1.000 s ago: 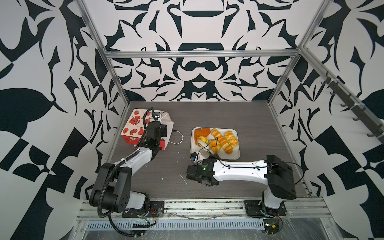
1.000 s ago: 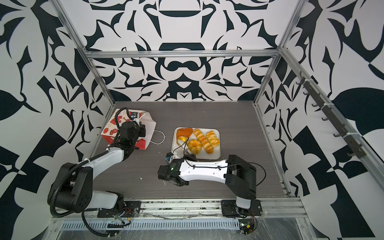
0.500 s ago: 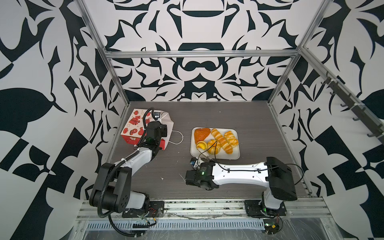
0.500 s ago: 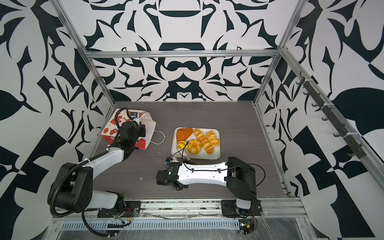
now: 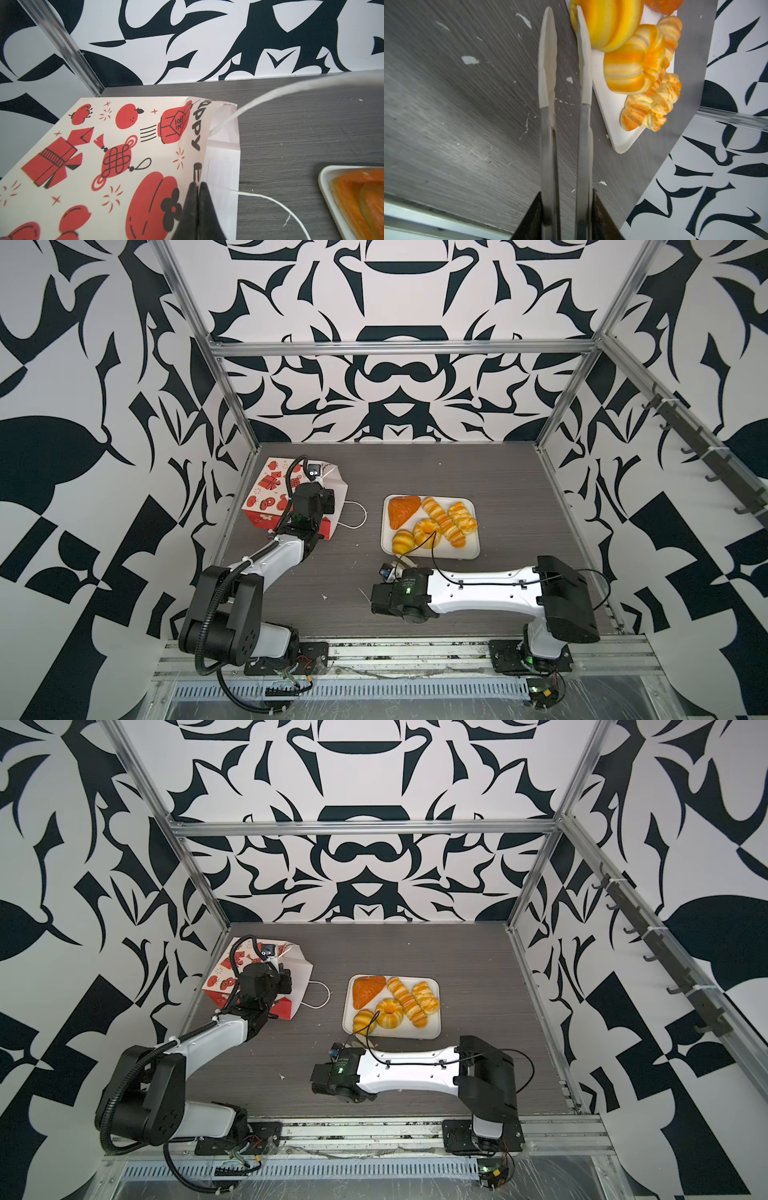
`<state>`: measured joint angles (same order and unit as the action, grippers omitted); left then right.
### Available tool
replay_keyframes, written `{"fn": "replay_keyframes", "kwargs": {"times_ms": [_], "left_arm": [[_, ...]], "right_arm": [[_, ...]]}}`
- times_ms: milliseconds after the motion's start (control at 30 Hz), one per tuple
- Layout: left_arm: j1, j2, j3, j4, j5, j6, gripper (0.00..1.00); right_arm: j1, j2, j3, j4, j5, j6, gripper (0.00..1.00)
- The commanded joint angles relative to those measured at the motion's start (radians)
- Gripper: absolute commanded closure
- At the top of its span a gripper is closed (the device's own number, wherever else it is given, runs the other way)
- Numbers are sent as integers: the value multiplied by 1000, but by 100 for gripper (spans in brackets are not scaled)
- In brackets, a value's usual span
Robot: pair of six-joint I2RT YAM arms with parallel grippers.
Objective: Take the fake bread out of the paper bag
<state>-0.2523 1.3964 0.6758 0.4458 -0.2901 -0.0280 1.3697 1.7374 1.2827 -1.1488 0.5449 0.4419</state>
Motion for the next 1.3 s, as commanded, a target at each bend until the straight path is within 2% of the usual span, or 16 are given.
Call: {"fn": "replay_keyframes", "kwargs": {"times_ms": [0, 200, 433, 600, 767, 867, 1067, 1233, 1267], "left_arm": [[5, -8, -10, 34, 14, -18, 100], [4, -12, -11, 31, 16, -18, 100], [5, -8, -7, 31, 19, -18, 100], [4, -7, -1, 30, 22, -19, 100], [4, -17, 1, 25, 29, -24, 100], [4, -33, 1, 20, 30, -27, 100], [4, -77, 14, -28, 34, -47, 100], [4, -114, 55, -119, 15, -56, 100], [4, -158, 60, -134, 11, -58, 100]], "right_arm": [[3, -46, 7, 37, -15, 19, 62], [4, -96, 2, 87, -4, 22, 62], [2, -268, -66, 207, 12, 19, 64], [-14, -348, -90, 220, 61, 29, 65], [-91, -416, -117, 176, 138, 80, 68], [-209, -506, -163, 172, 184, 102, 73], [-567, -703, -307, 359, 63, -9, 75], [-846, -682, -373, 456, -80, -86, 74], [-899, -663, -384, 471, -106, -91, 74]]}}
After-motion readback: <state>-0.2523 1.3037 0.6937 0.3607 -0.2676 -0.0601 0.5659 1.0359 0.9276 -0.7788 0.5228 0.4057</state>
